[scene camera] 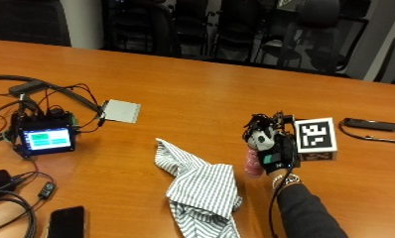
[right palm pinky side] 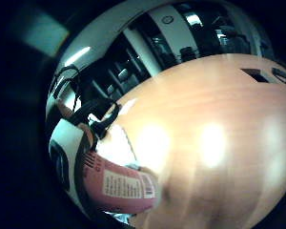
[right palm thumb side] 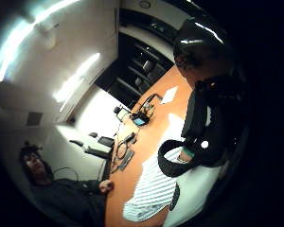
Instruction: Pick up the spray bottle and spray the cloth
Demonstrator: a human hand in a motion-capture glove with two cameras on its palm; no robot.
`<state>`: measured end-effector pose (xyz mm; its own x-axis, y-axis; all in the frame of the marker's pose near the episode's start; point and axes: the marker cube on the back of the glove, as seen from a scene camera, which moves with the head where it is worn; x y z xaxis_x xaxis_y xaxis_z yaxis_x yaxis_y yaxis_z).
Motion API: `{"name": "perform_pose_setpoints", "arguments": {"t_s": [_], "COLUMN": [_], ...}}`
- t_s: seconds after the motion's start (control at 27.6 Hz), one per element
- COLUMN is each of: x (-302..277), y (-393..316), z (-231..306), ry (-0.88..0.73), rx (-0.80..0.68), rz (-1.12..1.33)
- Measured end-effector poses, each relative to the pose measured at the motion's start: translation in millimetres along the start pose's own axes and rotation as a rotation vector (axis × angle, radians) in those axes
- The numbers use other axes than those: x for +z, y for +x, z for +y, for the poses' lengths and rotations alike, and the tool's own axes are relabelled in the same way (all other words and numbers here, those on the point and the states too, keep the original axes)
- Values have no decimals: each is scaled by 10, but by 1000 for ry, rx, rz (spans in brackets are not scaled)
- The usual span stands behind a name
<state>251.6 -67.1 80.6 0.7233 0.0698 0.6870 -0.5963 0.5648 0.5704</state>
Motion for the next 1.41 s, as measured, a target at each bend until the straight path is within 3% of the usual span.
{"name": "perform_pose_setpoints", "arguments": {"t_s": [0.25, 0.62, 1.05, 1.41], "x": [-146, -25, 265, 508], "y": [-755, -1212, -1014, -808], "z": [-246, -116, 91, 355], "ry": [-299, -864, -1213, -1372], "rx": [-132, -77, 36, 83], "rz": [54, 248, 627, 757]}}
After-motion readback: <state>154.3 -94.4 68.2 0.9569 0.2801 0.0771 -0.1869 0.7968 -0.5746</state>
